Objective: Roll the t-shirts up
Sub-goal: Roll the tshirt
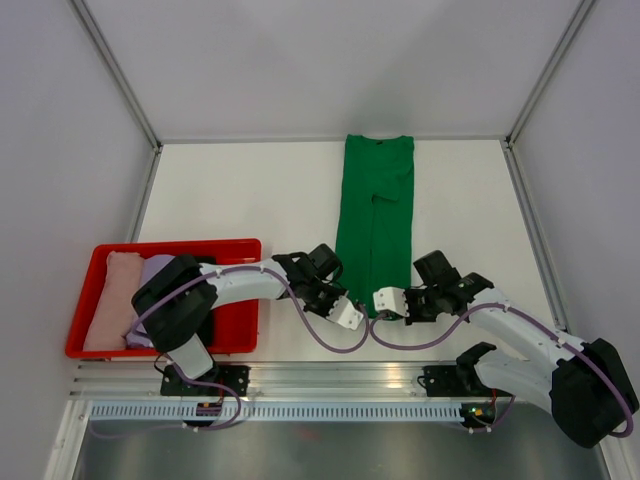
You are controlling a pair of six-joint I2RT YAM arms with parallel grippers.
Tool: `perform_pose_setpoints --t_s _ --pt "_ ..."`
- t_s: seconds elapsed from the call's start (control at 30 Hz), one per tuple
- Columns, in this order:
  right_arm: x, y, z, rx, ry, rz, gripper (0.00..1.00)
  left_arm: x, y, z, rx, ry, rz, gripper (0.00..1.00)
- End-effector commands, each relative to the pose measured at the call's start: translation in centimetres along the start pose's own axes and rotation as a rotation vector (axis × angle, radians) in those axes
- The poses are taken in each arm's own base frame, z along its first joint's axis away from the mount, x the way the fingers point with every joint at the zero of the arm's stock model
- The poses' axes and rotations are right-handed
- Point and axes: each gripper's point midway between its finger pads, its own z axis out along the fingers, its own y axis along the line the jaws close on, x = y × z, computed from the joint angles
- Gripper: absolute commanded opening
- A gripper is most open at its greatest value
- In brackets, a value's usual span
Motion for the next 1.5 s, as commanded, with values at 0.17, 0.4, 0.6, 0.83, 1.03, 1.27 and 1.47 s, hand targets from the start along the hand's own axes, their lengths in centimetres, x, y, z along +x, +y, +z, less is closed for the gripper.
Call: perform_pose_setpoints --t_s 0.17,0.4,0.6,0.83,1.03,1.27,1.47 --pt "-2.4 -1.8 -0.8 0.031 -0.086 0.017 0.00 -0.5 1.5 -0.7 0.001 -0.024 -0.141 0.02" --pt "-2.4 -2.9 -1.7 0.062 -0.098 0.074 0.00 -0.7 3.3 -2.7 0.016 -0.080 -0.292 0.02" --pt "-2.7 -4.2 -2.3 0.103 -0.120 0.131 0.00 -0.9 4.5 -3.8 0.039 -0.123 -0.410 0.02" --pt "-2.5 -4.7 -3.1 0.112 -0.107 0.170 0.00 -1.4 4.8 -4.8 0.062 -0.135 -0.450 0.02" --pt "-1.8 -4.8 -3.3 0.127 -0.089 0.179 0.00 -2.2 3.6 -5.0 0.110 -0.148 -0.598 0.02" --pt "-1.4 -4.6 -3.4 0.118 -0.070 0.167 0.00 -2.4 1.1 -4.7 0.213 -0.148 -0.767 0.02" --pt "-1.5 -4.5 -2.9 0.124 -0.095 0.177 0.00 -2.8 2.5 -4.1 0.252 -0.191 -0.906 0.02"
